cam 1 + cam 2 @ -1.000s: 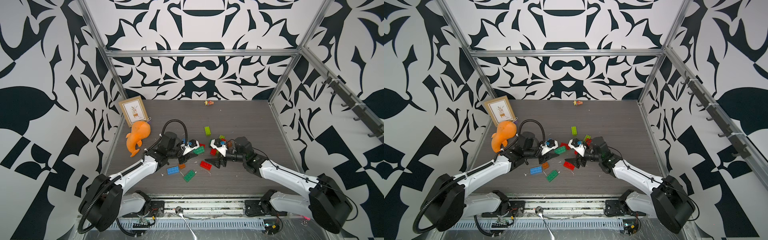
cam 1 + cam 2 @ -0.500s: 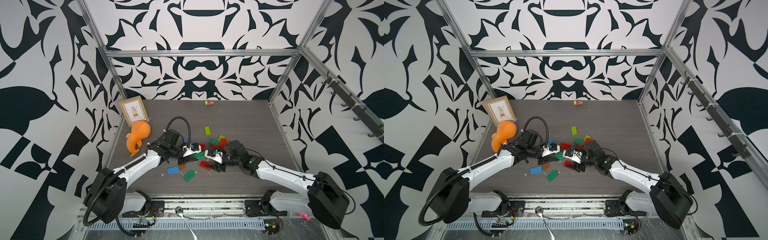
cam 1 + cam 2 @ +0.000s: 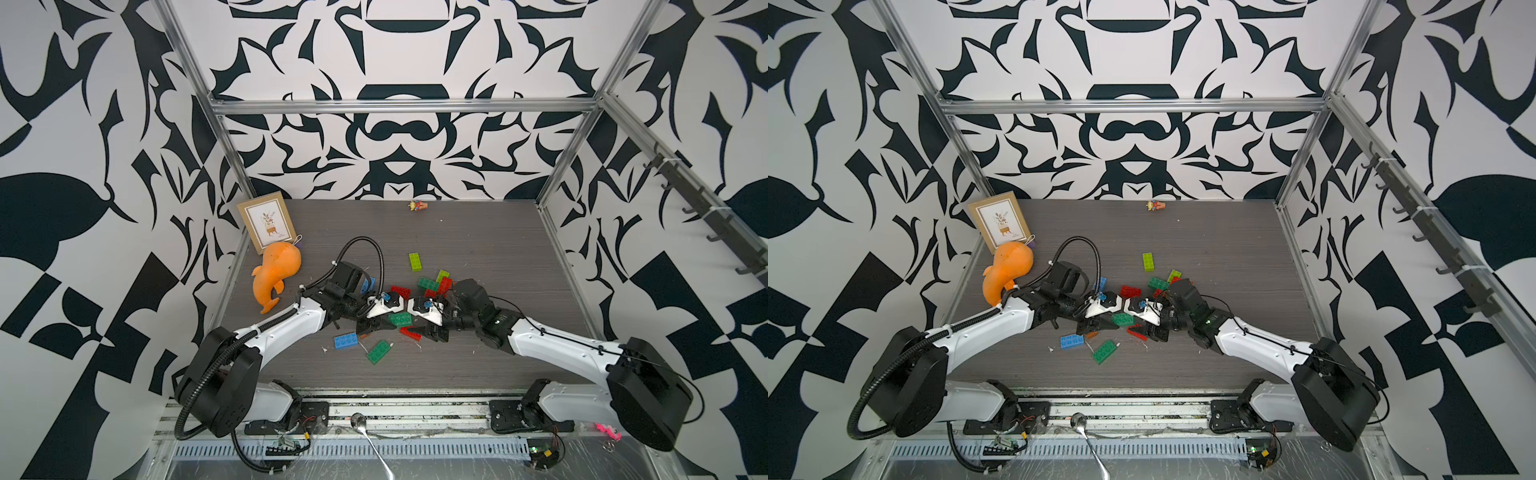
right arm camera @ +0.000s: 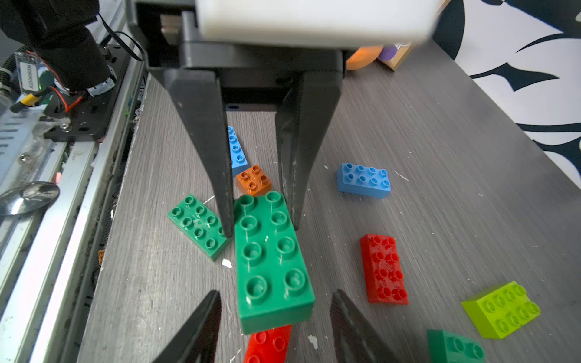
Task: Assemble a small pinwheel with lego
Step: Pick up the lego brick from the center of the board.
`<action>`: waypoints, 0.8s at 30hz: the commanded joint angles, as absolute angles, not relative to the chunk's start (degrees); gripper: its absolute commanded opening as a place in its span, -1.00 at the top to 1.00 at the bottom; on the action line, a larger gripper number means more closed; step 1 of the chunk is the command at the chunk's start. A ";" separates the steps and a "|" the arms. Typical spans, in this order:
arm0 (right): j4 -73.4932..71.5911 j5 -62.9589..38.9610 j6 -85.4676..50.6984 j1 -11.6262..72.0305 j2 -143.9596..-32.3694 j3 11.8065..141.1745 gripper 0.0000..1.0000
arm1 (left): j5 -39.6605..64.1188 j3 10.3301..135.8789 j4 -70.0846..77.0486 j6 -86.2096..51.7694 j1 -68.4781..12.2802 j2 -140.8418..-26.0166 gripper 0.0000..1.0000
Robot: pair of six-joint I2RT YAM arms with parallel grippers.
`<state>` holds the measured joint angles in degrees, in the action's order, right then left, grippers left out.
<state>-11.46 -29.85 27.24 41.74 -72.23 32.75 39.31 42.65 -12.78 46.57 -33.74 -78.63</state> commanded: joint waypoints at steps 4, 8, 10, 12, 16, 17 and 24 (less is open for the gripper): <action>-13.17 -32.16 26.88 41.92 -73.33 35.85 0.00 | 41.05 44.52 -14.24 47.64 -34.08 -79.76 0.42; -13.52 -32.87 26.53 41.92 -73.48 36.04 0.10 | 40.35 44.74 -14.38 47.64 -34.10 -80.04 0.42; -13.46 -32.83 26.63 41.93 -73.65 36.12 0.16 | 40.34 44.89 -14.41 47.53 -34.10 -80.03 0.42; -13.20 -32.78 26.61 41.92 -73.74 36.21 0.21 | 40.14 44.91 -14.41 47.46 -34.08 -79.98 0.41; -12.55 -32.26 26.73 41.92 -73.93 36.21 0.26 | 39.87 44.85 -13.94 47.12 -34.10 -79.66 0.41; -12.50 -32.01 26.76 41.92 -73.87 36.17 0.25 | 39.68 44.74 -13.89 47.11 -34.10 -79.61 0.41; -12.39 -31.77 26.63 41.92 -73.21 35.71 0.21 | 39.70 44.57 -13.21 46.67 -34.10 -79.06 0.40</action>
